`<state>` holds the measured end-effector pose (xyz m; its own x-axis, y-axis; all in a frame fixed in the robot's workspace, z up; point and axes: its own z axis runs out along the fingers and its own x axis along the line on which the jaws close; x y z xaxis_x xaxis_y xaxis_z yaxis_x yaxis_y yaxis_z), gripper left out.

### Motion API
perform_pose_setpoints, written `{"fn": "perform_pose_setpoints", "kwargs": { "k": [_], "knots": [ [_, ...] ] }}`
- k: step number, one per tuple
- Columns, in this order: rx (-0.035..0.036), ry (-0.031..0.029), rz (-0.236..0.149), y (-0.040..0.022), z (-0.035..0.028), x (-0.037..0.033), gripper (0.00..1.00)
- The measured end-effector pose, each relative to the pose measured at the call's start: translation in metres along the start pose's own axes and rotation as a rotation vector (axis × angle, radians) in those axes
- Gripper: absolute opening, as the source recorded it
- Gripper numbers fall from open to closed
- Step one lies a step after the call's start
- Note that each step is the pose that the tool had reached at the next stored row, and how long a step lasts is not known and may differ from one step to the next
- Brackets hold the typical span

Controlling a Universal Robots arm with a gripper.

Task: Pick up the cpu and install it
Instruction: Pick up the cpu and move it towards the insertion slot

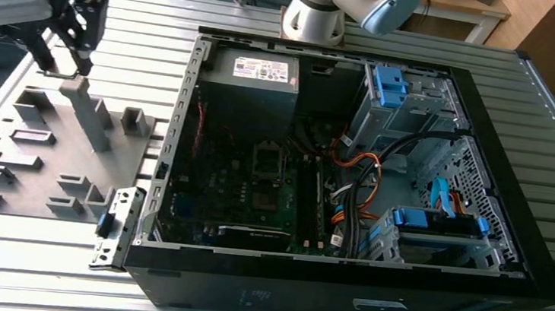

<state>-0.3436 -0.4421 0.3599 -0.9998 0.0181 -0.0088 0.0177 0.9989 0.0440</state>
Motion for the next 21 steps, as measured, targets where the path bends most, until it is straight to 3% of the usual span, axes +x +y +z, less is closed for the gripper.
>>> {"fn": "perform_pose_setpoints", "kwargs": {
  "k": [21],
  "knots": [
    [0.0000,0.0000,0.000,0.0014,0.0007,-0.0768,0.47]
  ]
}}
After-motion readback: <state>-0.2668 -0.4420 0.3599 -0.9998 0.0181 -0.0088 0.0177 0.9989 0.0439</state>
